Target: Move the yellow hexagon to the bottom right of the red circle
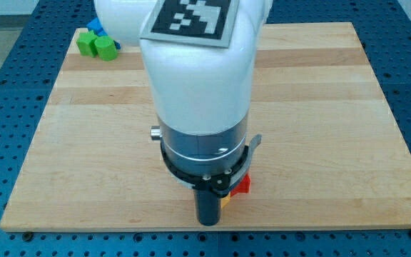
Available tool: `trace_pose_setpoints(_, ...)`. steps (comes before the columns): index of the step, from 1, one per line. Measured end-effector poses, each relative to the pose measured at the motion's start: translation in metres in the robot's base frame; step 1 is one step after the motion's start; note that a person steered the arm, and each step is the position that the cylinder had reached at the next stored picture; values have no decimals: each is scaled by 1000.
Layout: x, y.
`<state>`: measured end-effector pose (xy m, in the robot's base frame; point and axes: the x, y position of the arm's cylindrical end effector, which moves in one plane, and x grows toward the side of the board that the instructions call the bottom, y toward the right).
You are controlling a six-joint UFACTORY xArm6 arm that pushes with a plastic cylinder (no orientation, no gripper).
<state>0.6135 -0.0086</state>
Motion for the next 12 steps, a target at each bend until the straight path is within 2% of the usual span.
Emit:
trace_pose_setpoints(5,-5,17)
trace_pose_setpoints(10,3,-47)
trace_pose_setpoints(12,-86,-66)
